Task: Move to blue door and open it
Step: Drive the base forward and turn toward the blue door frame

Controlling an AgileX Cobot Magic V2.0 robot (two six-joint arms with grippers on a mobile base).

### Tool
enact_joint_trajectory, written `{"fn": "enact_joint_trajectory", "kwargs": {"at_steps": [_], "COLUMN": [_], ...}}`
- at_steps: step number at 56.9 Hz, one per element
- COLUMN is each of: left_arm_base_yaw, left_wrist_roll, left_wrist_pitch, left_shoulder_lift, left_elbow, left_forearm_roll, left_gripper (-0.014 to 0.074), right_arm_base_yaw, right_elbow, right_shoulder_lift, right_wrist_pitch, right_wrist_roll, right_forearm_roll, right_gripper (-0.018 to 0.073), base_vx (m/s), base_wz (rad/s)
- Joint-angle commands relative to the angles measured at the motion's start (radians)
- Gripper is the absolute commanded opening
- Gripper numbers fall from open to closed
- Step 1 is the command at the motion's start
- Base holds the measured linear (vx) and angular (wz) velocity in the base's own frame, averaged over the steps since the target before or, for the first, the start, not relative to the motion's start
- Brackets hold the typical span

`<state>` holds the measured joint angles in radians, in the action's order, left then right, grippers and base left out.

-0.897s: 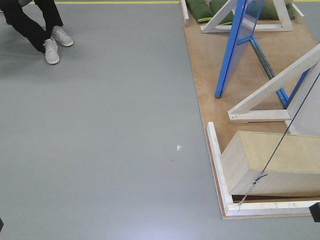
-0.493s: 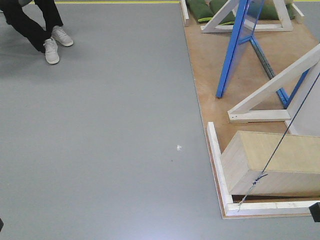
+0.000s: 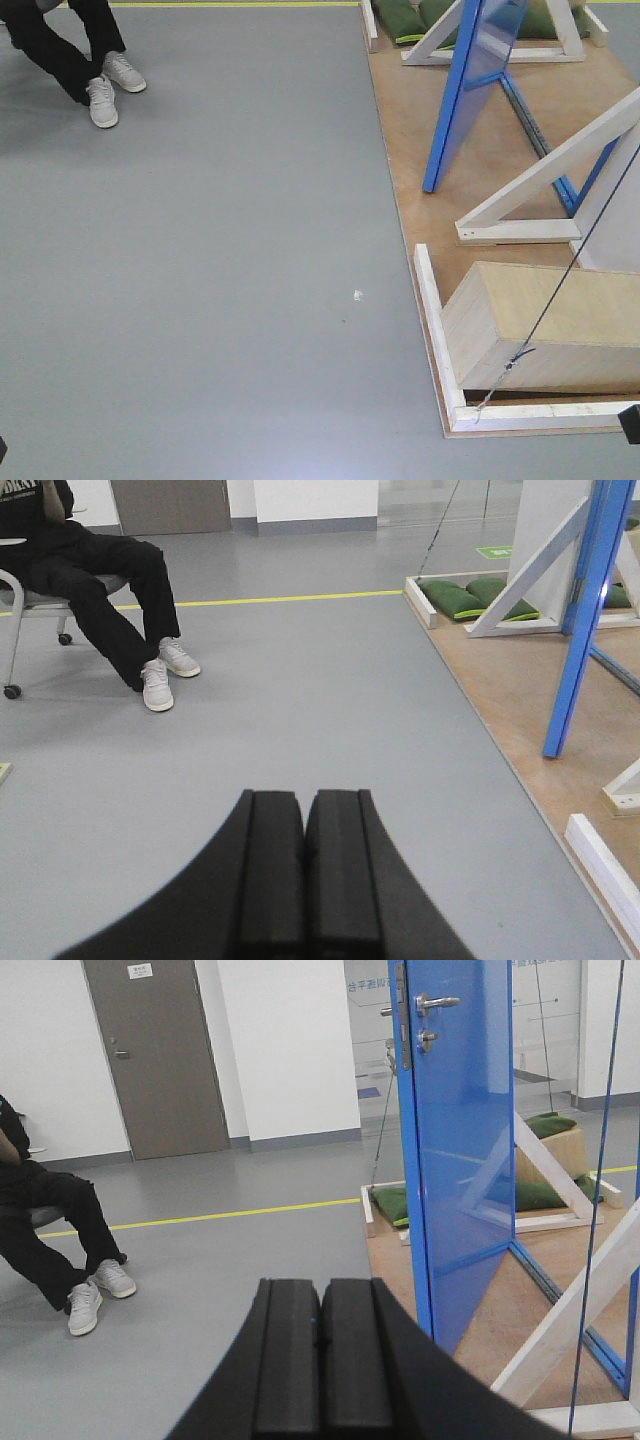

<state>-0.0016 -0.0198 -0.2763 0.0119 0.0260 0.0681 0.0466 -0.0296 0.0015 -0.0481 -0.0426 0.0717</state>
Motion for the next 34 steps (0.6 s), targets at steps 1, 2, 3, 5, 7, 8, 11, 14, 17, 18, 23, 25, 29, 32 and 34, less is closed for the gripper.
{"fn": "enact_joint_trajectory", "kwargs": {"at_steps": [1, 2, 3, 5, 7, 8, 11, 14, 17, 18, 23, 25, 29, 32, 34], "left_arm_base_yaw": [-0.006, -0.006, -0.006, -0.006, -0.006, -0.006, -0.006, -0.006, -0.006, -0.006, -0.006, -0.006, -0.006, -0.006, -0.006], "left_wrist_roll": [-0.007, -0.007, -0.007, -0.007, -0.007, -0.007, -0.007, -0.007, -0.007, -0.007, -0.007, -0.007, -0.007, -0.007, -0.007], "left_wrist_pitch": [0.085, 0.085, 0.085, 0.085, 0.085, 0.085, 0.085, 0.085, 0.085, 0.085, 0.085, 0.085, 0.085, 0.085, 0.085], "left_shoulder_lift": [0.012, 0.012, 0.012, 0.012, 0.012, 0.012, 0.012, 0.012, 0.012, 0.012, 0.012, 0.012, 0.012, 0.012, 0.012], "left_elbow": [-0.026, -0.026, -0.026, -0.026, -0.026, -0.026, -0.026, -0.026, -0.026, -0.026, -0.026, -0.026, -0.026, -0.026, -0.026], "left_forearm_roll": [-0.003, -0.003, -0.003, -0.003, -0.003, -0.003, -0.003, -0.003, -0.003, -0.003, -0.003, -0.003, -0.003, -0.003, -0.003], "left_gripper": [0.0073, 0.0073, 0.0073, 0.0073, 0.0073, 0.0073, 0.0073, 0.0073, 0.0073, 0.0073, 0.0073, 0.0073, 0.0073, 0.0073, 0.0073], "right_arm_base_yaw": [-0.006, -0.006, -0.006, -0.006, -0.006, -0.006, -0.006, -0.006, -0.006, -0.006, -0.006, -0.006, -0.006, -0.006, -0.006], "right_elbow": [-0.003, -0.003, -0.003, -0.003, -0.003, -0.003, -0.003, -0.003, -0.003, -0.003, -0.003, -0.003, -0.003, -0.003, -0.003], "right_shoulder_lift": [0.013, 0.013, 0.013, 0.013, 0.013, 0.013, 0.013, 0.013, 0.013, 0.013, 0.013, 0.013, 0.013, 0.013, 0.013], "right_wrist_pitch": [0.084, 0.084, 0.084, 0.084, 0.084, 0.084, 0.084, 0.084, 0.084, 0.084, 0.083, 0.083, 0.083, 0.083, 0.083], "right_wrist_roll": [0.003, 0.003, 0.003, 0.003, 0.003, 0.003, 0.003, 0.003, 0.003, 0.003, 0.003, 0.003, 0.003, 0.003, 0.003], "right_forearm_roll": [-0.003, -0.003, -0.003, -0.003, -0.003, -0.003, -0.003, -0.003, -0.003, -0.003, -0.003, -0.003, -0.003, -0.003, -0.003], "right_gripper": [0.0012, 0.0012, 0.0012, 0.0012, 0.0012, 0.0012, 0.0012, 0.0012, 0.0012, 0.0012, 0.0012, 0.0012, 0.0012, 0.0012, 0.0012], "base_vx": [0.00, 0.00, 0.01, 0.01, 0.02, 0.02, 0.03, 0.04, 0.05, 0.06, 0.07, 0.09, 0.11, 0.14, 0.15], "base_wz": [0.00, 0.00, 0.00, 0.00, 0.00, 0.01, 0.01, 0.02, 0.02, 0.01, 0.02, 0.03, 0.04, 0.04, 0.05]}}
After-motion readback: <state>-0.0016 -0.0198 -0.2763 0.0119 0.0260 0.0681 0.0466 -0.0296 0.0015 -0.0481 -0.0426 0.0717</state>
